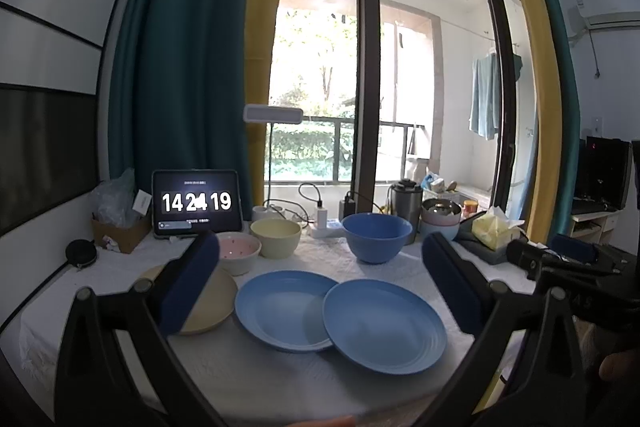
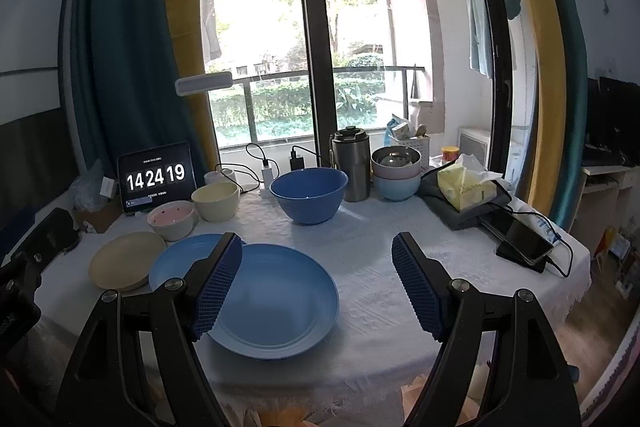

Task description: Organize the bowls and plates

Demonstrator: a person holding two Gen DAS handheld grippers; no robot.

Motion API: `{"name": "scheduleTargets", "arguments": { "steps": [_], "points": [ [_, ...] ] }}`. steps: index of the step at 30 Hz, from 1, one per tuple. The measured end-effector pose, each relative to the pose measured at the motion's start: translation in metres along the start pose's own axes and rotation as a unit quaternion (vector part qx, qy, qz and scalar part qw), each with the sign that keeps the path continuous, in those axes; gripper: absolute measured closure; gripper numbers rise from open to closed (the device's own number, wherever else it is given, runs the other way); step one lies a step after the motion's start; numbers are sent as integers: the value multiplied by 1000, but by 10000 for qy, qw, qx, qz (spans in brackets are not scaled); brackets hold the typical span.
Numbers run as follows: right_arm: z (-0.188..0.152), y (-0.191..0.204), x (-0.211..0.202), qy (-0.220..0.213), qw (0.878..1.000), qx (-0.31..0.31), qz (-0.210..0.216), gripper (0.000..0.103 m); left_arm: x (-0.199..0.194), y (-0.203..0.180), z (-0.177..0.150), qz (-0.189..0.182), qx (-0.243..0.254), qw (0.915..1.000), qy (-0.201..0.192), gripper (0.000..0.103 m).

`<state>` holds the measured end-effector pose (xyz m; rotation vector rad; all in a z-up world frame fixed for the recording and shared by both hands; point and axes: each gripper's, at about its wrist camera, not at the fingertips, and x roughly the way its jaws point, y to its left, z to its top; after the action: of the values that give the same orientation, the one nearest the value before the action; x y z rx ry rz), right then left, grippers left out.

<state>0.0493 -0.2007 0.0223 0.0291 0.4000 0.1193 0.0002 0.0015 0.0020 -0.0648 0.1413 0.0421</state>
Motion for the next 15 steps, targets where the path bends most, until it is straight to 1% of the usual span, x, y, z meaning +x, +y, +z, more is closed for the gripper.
{"name": "scheduleTargets", "arguments": {
  "steps": [15],
  "points": [
    [-1,-2,2,20,10000,7,8,23,0,-2,1,-5,-9,10000,18,1]
  ]
}}
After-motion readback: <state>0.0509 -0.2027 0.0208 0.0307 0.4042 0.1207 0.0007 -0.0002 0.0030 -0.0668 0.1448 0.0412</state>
